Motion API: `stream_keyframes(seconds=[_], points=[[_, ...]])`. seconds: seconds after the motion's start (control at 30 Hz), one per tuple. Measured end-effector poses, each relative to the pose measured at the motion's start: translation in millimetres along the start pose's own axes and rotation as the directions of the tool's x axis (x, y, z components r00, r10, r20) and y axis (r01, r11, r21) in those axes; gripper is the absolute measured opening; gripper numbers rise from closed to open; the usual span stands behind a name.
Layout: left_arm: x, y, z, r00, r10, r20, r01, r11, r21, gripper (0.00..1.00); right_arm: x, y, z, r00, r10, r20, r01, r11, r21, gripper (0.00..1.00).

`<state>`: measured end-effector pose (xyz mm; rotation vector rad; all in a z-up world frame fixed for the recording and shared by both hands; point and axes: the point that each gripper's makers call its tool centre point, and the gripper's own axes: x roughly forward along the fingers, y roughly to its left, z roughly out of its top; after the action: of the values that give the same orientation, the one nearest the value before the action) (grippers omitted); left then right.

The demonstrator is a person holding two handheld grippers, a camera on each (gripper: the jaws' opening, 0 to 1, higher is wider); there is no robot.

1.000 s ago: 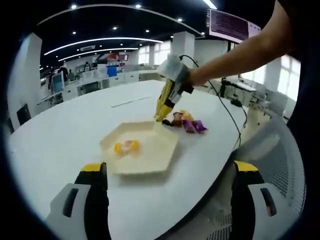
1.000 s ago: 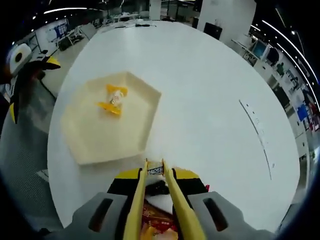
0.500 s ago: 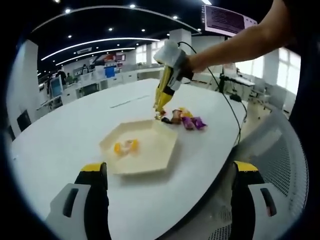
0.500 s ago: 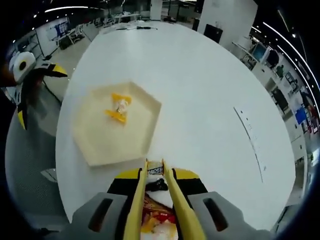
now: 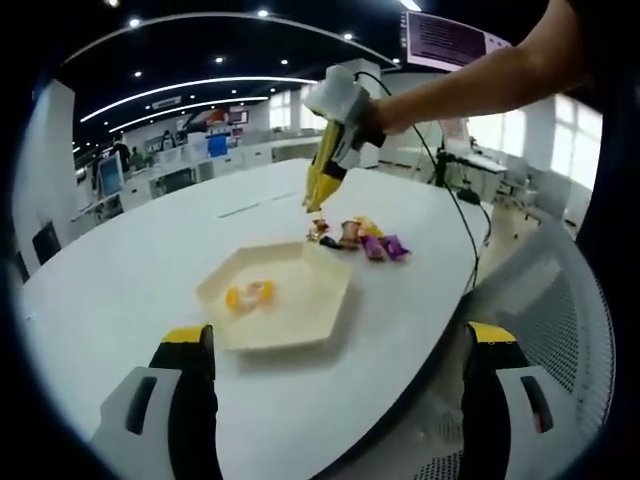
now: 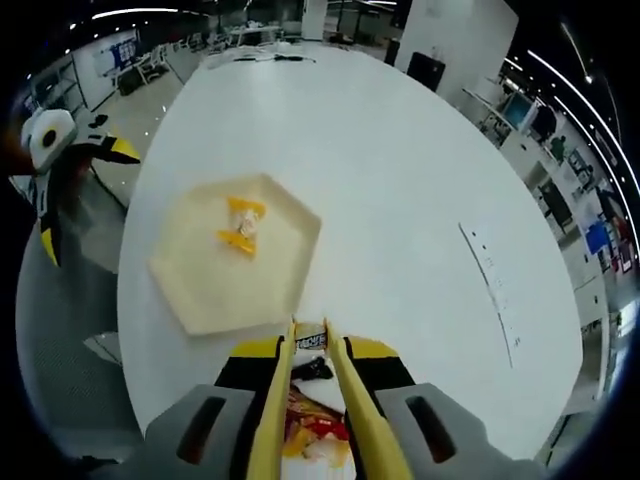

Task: Place the target food into the container with the food tongs after gripping and lifting it, then release it inside without dropping or visibly crushing the food.

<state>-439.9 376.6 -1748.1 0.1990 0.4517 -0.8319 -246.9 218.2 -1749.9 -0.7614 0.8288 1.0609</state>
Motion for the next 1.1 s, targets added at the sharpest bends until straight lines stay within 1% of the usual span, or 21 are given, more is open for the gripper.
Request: stream_keyframes(seconds=[0.17, 0.47, 0.67, 0.77, 0.8, 0.97, 1.1], points=[[0.0, -2.1, 0.3, 1.0, -0.008, -0.001, 0.008, 1.0, -0.002, 0.99, -3.2, 5.1, 7.3, 1.0, 0.002, 0.012, -0.002, 1.0, -0.001, 0.22], [1.0, -4.2, -1.5, 1.0, -0.013, -0.012, 0.013, 1.0, 0.012, 0.99, -4.6, 15.1, 27.8, 0.999, 0.014, 0.036, -0.013, 1.0, -0.004, 0.22], [0.1, -4.0, 0.7, 1.0, -0.005, -0.007, 0.005, 1.0, 0.018, 0.99, -5.4, 25.3, 46.2, 0.998, 0.022, 0.051, -0.022, 1.0, 0.001, 0.22], [-1.1, -1.5, 2.2, 1.0, 0.023, 0.004, -0.023, 0.999, 0.037, 0.99, -4.4, 31.4, 55.4, 0.998, 0.023, 0.053, -0.023, 1.0, -0.001, 0.22], [-1.4, -2.3, 3.4, 1.0, 0.021, 0.011, -0.022, 0.999, 0.05, 0.99, -4.2, 34.8, 60.0, 0.998, 0.026, 0.053, -0.026, 1.0, -0.004, 0.22], [-1.0, -9.5, 3.7, 1.0, -0.02, 0.015, 0.019, 0.998, 0.053, 0.99, -3.6, 43.5, 78.1, 0.998, 0.021, 0.059, -0.022, 1.0, 0.011, 0.22], [-2.3, -7.1, 6.1, 1.0, -0.003, 0.028, 0.001, 0.998, 0.063, 0.99, -3.8, 51.2, 89.7, 0.998, 0.016, 0.061, -0.017, 1.0, 0.015, 0.22]])
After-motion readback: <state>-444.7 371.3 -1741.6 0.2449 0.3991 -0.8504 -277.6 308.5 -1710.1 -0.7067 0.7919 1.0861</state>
